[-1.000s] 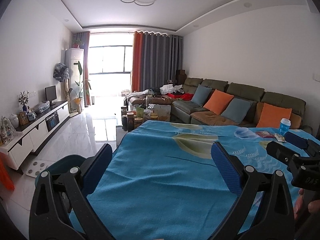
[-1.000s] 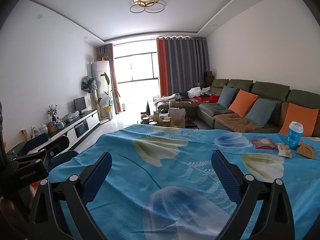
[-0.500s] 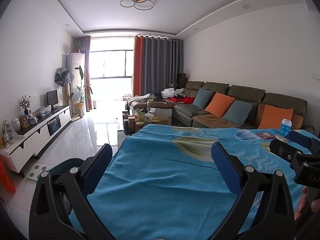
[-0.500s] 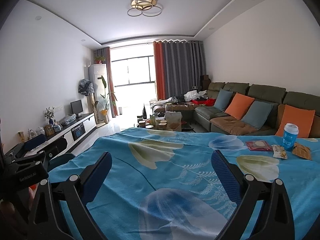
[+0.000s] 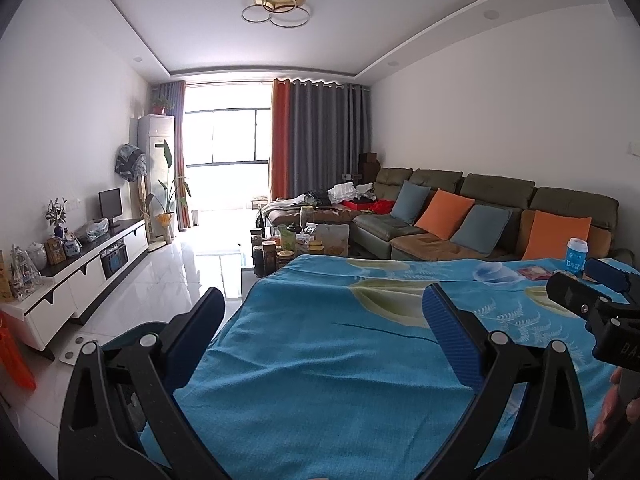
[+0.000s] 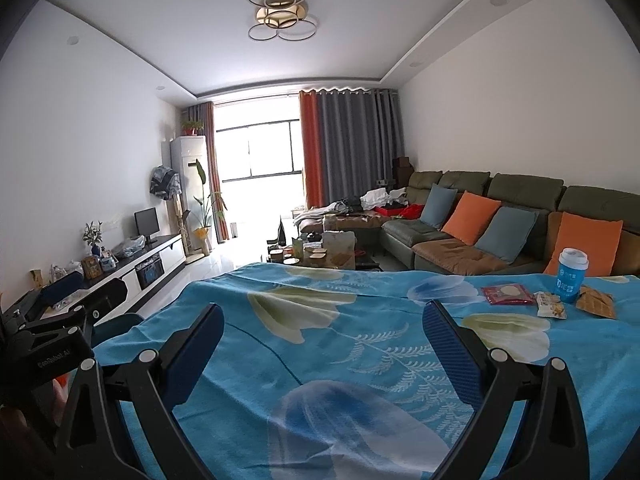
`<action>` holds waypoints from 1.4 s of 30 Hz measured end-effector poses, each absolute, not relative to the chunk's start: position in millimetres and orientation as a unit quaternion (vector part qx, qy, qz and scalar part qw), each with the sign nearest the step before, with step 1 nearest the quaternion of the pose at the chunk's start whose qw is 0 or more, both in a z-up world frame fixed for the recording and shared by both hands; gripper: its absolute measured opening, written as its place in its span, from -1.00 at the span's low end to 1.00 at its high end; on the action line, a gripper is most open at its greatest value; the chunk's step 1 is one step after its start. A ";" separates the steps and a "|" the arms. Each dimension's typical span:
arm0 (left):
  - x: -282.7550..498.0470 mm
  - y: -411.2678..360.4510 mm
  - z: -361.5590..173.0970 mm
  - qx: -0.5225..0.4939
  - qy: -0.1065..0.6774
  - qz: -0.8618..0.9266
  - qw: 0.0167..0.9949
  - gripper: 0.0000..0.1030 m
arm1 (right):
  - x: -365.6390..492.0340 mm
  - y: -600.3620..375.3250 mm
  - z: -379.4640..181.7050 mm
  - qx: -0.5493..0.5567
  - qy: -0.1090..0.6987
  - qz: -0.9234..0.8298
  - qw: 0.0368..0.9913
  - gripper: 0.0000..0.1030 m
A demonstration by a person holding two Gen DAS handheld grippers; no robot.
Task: Collect trash
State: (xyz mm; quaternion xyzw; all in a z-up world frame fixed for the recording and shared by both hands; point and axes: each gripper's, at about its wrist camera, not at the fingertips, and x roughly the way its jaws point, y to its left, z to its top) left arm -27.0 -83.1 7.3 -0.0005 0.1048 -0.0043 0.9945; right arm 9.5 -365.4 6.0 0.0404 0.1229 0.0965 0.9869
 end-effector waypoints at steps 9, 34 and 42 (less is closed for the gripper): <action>-27.7 -83.4 8.2 0.000 0.101 -0.002 0.995 0.89 | 7.7 -367.9 6.2 0.041 0.119 0.092 0.988 0.86; -26.1 -81.8 9.6 0.002 0.098 0.006 0.995 0.89 | 7.9 -367.9 7.3 0.040 0.117 0.090 0.988 0.86; -26.4 -82.4 10.2 0.002 0.098 0.006 0.995 0.89 | 8.0 -368.0 7.4 0.041 0.117 0.090 0.988 0.86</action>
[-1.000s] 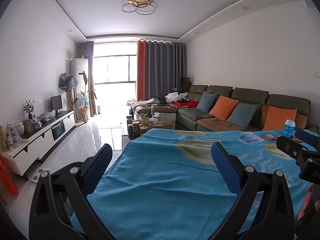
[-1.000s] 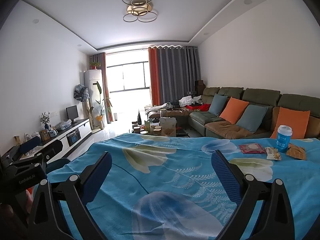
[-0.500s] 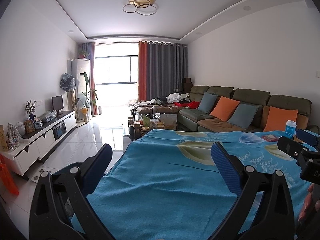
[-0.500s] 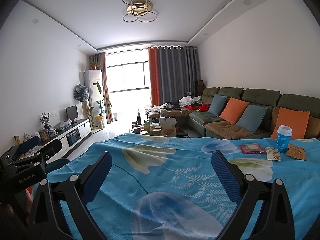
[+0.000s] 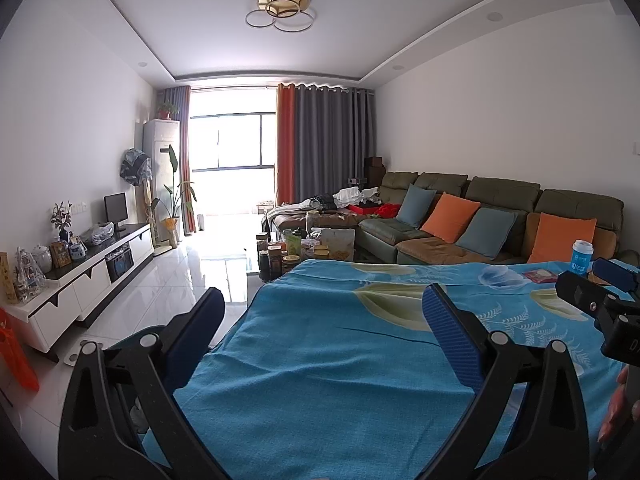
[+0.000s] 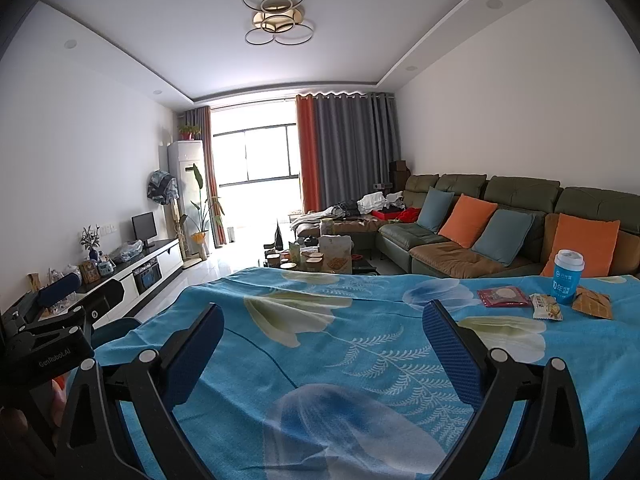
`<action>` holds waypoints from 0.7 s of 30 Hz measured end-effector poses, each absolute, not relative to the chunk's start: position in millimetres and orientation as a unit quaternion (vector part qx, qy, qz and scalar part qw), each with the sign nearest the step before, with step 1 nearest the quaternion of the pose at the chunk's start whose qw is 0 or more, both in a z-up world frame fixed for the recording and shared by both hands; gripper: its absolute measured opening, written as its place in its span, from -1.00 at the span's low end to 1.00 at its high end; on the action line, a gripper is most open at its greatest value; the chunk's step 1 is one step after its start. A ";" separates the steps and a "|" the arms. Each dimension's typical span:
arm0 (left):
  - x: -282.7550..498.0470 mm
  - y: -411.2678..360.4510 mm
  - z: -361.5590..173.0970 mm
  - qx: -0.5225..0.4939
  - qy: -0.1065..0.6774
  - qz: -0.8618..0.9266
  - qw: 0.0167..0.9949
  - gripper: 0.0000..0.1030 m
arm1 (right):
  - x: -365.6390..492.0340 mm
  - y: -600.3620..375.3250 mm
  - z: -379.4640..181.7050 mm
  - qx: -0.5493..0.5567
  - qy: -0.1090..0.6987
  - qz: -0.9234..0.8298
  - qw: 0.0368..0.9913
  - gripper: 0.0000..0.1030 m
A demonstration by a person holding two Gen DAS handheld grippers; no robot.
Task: Collect trash
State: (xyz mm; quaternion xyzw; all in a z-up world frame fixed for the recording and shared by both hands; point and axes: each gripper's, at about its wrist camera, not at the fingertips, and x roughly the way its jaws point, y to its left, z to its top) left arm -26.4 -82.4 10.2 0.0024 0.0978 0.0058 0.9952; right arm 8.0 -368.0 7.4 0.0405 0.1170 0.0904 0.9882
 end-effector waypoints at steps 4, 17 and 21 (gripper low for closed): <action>-26.5 -82.4 10.1 0.002 0.098 0.006 0.995 0.89 | 8.4 -368.7 7.5 0.041 0.117 0.091 0.988 0.86; -26.4 -82.2 9.8 0.003 0.098 0.007 0.995 0.89 | 8.6 -368.8 7.1 0.041 0.117 0.091 0.988 0.87; -26.9 -81.9 10.3 0.002 0.100 0.005 0.995 0.89 | 8.9 -368.9 7.0 0.041 0.117 0.091 0.988 0.86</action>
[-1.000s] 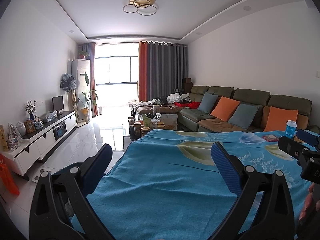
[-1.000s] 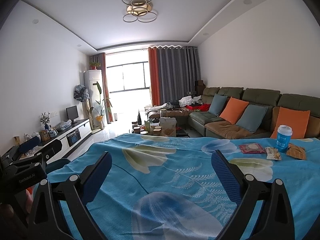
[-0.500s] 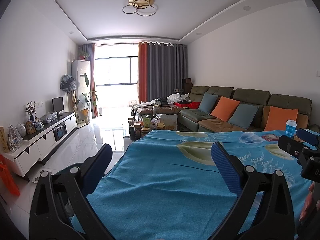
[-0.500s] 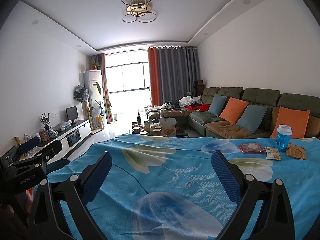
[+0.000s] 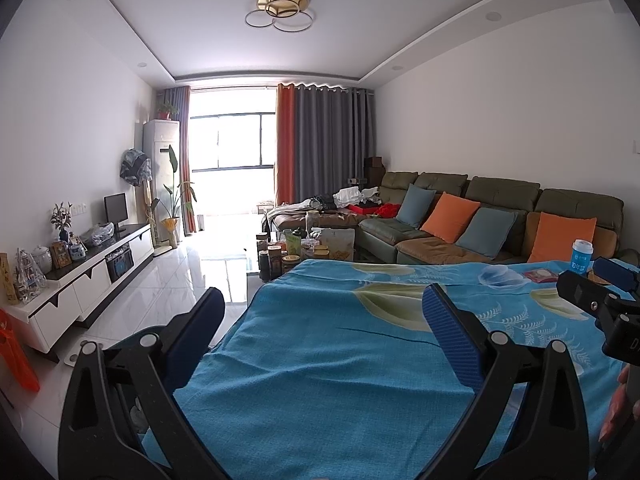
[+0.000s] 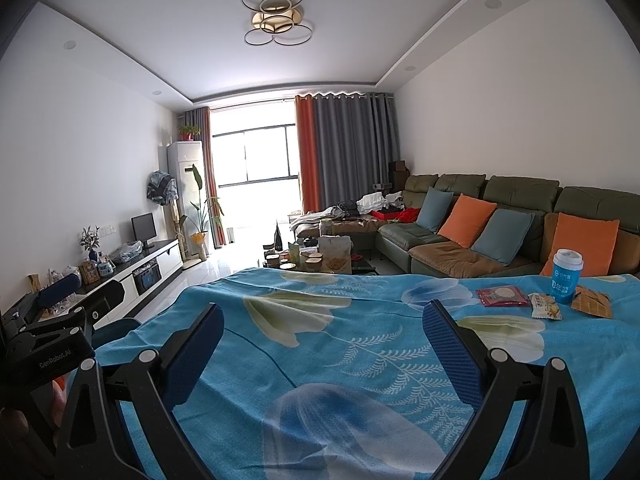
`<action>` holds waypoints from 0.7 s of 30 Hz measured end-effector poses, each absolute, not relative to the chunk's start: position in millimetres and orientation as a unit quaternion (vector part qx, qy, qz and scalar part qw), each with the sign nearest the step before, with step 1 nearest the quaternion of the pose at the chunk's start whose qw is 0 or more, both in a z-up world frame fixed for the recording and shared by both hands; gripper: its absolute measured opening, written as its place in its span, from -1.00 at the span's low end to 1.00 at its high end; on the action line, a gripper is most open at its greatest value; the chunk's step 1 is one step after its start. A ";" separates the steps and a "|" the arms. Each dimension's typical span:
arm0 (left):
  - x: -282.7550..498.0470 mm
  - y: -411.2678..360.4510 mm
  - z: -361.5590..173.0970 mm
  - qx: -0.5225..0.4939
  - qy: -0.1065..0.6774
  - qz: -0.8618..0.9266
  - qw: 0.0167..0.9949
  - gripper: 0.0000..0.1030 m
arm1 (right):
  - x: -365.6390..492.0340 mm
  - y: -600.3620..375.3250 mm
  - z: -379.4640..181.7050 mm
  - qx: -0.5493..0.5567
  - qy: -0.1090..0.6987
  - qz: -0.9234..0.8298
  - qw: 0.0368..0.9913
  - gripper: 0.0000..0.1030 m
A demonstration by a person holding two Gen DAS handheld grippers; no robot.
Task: Collect trash
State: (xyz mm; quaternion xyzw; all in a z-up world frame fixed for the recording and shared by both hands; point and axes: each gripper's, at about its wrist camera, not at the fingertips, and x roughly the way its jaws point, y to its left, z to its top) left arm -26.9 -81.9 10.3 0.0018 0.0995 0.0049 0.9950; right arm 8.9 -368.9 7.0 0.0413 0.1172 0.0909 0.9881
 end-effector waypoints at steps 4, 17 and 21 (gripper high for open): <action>-27.9 -82.2 11.8 0.004 0.099 0.006 0.995 0.89 | 8.7 -368.7 6.7 0.041 0.117 0.091 0.988 0.86; -24.9 -81.5 10.6 0.011 0.110 -0.013 0.994 0.89 | 7.6 -367.9 6.1 0.042 0.121 0.090 0.988 0.86; -20.6 -81.2 10.8 0.008 0.123 -0.015 0.992 0.89 | 8.2 -369.3 5.0 0.046 0.125 0.088 0.987 0.86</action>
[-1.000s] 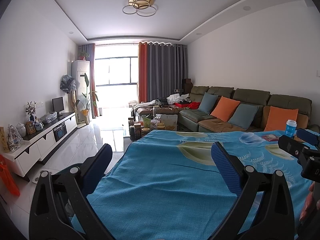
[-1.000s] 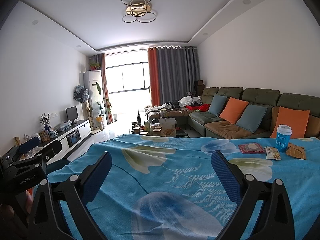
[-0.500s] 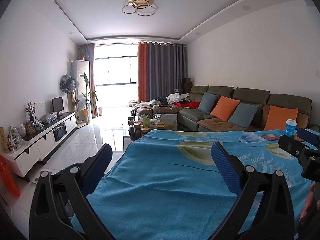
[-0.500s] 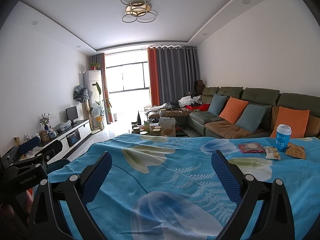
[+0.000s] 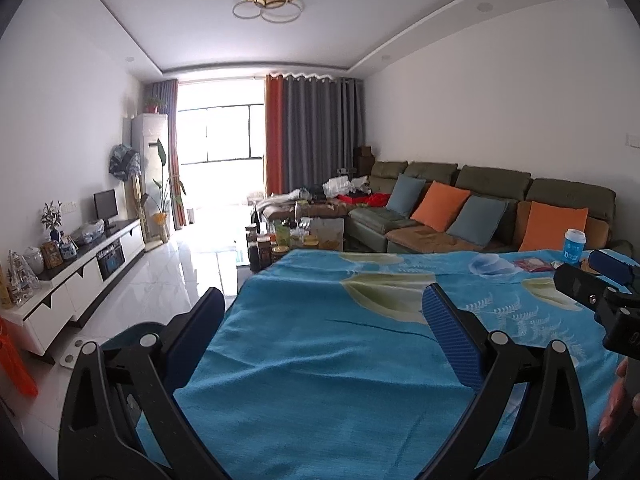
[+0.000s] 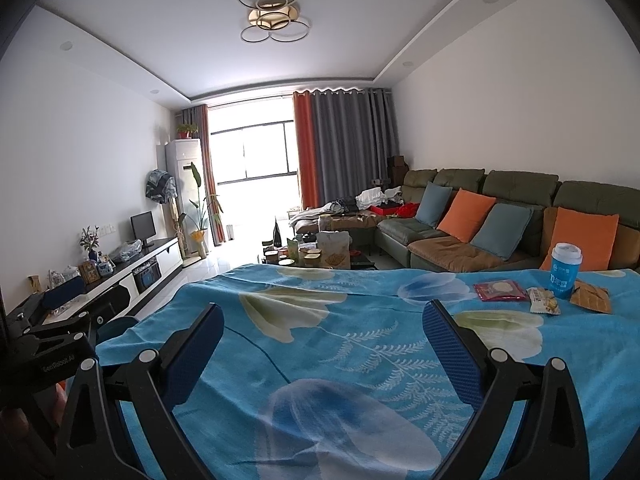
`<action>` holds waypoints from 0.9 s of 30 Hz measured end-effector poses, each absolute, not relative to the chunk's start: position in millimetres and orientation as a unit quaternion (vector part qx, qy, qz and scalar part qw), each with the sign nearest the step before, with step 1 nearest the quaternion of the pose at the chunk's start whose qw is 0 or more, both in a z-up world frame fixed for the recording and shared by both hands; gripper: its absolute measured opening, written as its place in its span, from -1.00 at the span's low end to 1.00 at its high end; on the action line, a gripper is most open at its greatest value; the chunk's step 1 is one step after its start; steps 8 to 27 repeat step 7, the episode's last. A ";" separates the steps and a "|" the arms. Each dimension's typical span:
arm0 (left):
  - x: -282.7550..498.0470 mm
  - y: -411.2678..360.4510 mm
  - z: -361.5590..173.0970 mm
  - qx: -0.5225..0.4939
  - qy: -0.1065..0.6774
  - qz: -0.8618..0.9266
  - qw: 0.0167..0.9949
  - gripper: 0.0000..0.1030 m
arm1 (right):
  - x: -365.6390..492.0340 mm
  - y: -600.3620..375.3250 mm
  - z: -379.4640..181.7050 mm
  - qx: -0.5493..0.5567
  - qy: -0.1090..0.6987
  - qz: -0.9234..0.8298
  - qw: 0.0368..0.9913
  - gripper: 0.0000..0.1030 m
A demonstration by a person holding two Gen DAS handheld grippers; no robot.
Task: Collect trash
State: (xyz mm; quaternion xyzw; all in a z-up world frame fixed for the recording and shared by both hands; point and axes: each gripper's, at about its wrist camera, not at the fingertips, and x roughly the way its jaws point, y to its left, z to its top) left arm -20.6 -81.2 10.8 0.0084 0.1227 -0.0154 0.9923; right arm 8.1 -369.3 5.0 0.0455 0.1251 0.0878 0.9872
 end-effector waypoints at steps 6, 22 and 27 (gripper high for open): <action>9.2 -75.5 9.6 -0.006 0.187 -0.040 0.982 0.89 | 9.4 -382.1 3.0 0.049 0.137 0.071 0.987 0.87; 15.9 -76.2 9.3 -0.011 0.196 -0.048 0.979 0.89 | 10.7 -385.6 2.7 0.050 0.143 0.068 0.986 0.87; 15.9 -76.2 9.3 -0.011 0.196 -0.048 0.979 0.89 | 10.7 -385.6 2.7 0.050 0.143 0.068 0.986 0.87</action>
